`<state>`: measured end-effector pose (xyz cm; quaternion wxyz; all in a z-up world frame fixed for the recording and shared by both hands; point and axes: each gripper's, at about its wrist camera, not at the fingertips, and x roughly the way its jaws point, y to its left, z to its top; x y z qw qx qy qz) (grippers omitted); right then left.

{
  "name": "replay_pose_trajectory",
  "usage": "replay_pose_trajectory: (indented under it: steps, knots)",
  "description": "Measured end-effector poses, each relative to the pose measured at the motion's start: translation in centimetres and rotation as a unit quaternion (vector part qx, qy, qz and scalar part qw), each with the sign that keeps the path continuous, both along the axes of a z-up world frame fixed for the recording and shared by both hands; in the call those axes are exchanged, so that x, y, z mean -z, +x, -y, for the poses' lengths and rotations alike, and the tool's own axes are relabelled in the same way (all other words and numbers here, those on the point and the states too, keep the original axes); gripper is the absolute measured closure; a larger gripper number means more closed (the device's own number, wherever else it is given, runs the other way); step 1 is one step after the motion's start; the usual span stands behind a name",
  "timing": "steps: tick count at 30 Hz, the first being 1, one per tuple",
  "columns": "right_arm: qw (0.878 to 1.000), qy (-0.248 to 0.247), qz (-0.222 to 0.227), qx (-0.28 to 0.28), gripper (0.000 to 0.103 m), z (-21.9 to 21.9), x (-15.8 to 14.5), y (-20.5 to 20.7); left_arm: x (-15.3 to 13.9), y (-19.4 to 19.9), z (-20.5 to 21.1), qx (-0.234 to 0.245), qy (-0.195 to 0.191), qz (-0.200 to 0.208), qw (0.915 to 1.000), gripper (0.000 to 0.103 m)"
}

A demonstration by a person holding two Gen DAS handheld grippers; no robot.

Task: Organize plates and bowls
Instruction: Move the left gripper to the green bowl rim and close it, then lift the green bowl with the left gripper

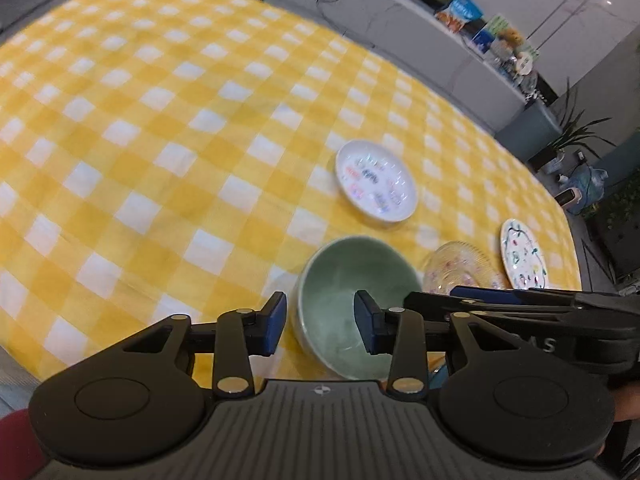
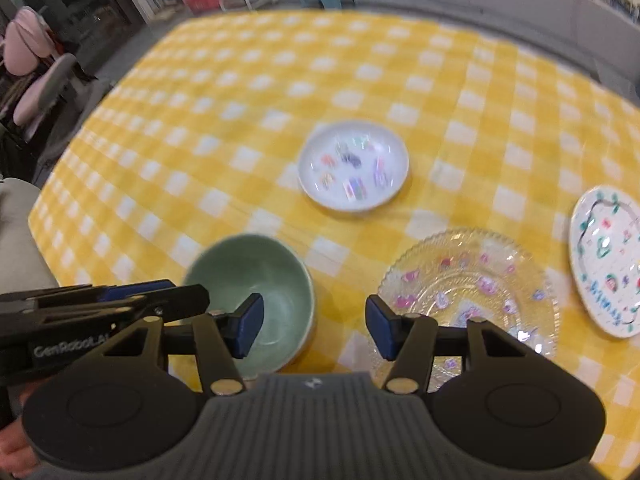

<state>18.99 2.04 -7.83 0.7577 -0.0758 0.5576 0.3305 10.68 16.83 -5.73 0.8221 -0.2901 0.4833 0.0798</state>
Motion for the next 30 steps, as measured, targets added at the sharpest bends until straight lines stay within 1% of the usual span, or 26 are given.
replay_pose_trajectory:
  steps: [1,2,5,7,8,9,10,12,13,16,19,23,27,30]
  knots:
    - [1.0,0.0,-0.008,0.001,0.047,-0.2,0.5,0.2,0.4,0.2,-0.1,-0.001,-0.003,-0.008,1.0,0.071]
    - [1.0,0.0,-0.014,0.001,0.049,-0.4,0.8,0.4,0.7,0.3,0.0,-0.001,-0.004,-0.015,0.9999,0.073]
    - [1.0,-0.004,-0.021,-0.004,0.054,-0.9,1.7,0.7,1.0,0.3,0.0,-0.001,-0.009,-0.014,0.9999,0.075]
    - [1.0,-0.005,-0.024,-0.01,0.066,-1.2,2.1,0.7,1.0,0.3,-0.1,-0.002,-0.003,-0.014,0.9999,0.08]
    - [1.0,-0.002,-0.026,-0.013,0.078,-1.3,2.4,0.7,1.0,0.3,-0.1,-0.003,-0.002,-0.015,0.9999,0.083]
    - [1.0,-0.002,-0.027,-0.015,0.085,-1.4,2.6,0.7,1.1,0.3,-0.1,-0.006,-0.001,-0.016,0.9998,0.084]
    - [0.999,-0.004,-0.027,-0.016,0.088,-1.5,2.8,0.7,1.2,0.4,-0.2,-0.007,-0.004,-0.018,0.9998,0.085]
    - [1.0,-0.009,-0.022,-0.017,0.089,-1.6,3.2,0.7,1.5,0.4,-0.3,-0.009,-0.009,-0.022,0.9997,0.087]
    - [1.0,-0.009,-0.021,-0.019,0.09,-1.7,3.3,0.7,1.6,0.5,-0.3,-0.009,-0.007,-0.024,0.9996,0.091]
    - [1.0,-0.004,-0.022,-0.021,0.096,-1.9,3.5,0.7,1.7,0.6,-0.1,-0.009,-0.001,-0.024,0.9997,0.091]
    - [1.0,-0.008,-0.013,-0.022,0.096,-2.3,3.5,0.6,1.7,0.7,0.1,-0.01,0.005,-0.028,0.9996,0.092]
    - [1.0,0.007,-0.015,-0.01,0.097,-2.1,3.2,0.7,1.7,0.7,0.2,-0.012,0.016,-0.034,0.9992,0.095]
    - [1.0,0.022,-0.006,0.004,0.097,-1.8,2.7,0.4,1.2,0.3,-0.1,-0.033,0.021,-0.011,0.9992,0.096]
    - [0.999,0.034,0.004,0.014,0.097,-1.5,1.9,0.0,0.4,-0.1,-0.2,-0.038,0.025,0.012,0.9989,0.096]
